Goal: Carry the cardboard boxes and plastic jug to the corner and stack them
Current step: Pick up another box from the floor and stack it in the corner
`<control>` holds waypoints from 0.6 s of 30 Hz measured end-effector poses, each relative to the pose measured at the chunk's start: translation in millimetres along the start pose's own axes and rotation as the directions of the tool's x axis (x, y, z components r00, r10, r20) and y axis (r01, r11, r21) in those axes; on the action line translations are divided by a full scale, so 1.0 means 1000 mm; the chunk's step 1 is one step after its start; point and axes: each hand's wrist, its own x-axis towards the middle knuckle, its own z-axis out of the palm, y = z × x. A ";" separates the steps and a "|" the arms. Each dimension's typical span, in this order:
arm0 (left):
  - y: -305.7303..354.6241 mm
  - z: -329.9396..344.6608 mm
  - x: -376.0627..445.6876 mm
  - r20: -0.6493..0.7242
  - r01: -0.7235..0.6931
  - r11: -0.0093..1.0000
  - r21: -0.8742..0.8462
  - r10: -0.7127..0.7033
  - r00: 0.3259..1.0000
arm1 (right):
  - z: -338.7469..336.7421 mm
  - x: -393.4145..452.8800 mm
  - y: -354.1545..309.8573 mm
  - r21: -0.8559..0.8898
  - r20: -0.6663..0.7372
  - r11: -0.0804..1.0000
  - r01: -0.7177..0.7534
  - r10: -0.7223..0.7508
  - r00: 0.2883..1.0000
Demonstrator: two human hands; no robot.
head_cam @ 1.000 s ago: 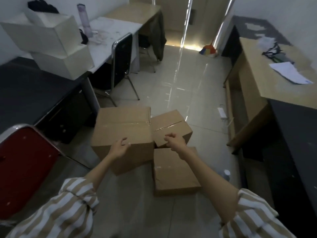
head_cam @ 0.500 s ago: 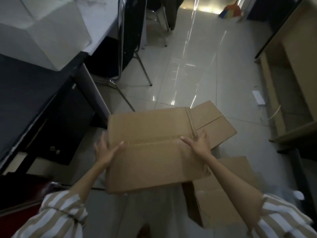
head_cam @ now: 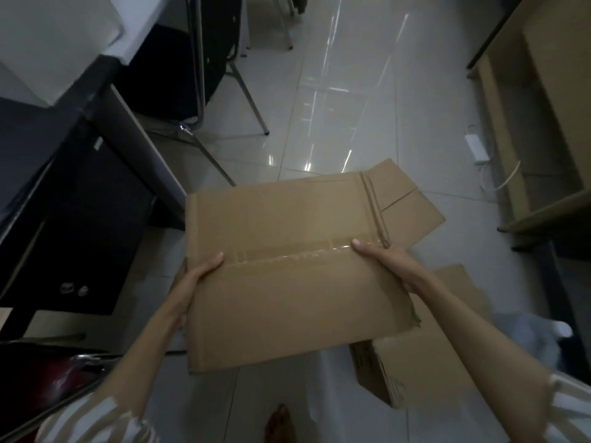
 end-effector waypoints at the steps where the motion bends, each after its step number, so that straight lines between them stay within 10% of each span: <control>1: 0.008 0.003 -0.008 0.009 -0.013 1.000 0.017 0.013 1.000 | -0.003 -0.012 -0.001 0.036 -0.012 0.999 0.009 -0.008 1.000; 10: 0.090 0.095 -0.156 0.204 -0.219 0.954 0.203 0.177 0.963 | -0.069 -0.184 -0.003 0.235 -0.206 0.960 0.153 -0.105 0.973; 18: 0.029 0.148 -0.319 0.413 -0.270 0.910 0.314 0.125 0.902 | -0.125 -0.378 0.089 0.255 -0.331 0.938 0.234 -0.143 0.933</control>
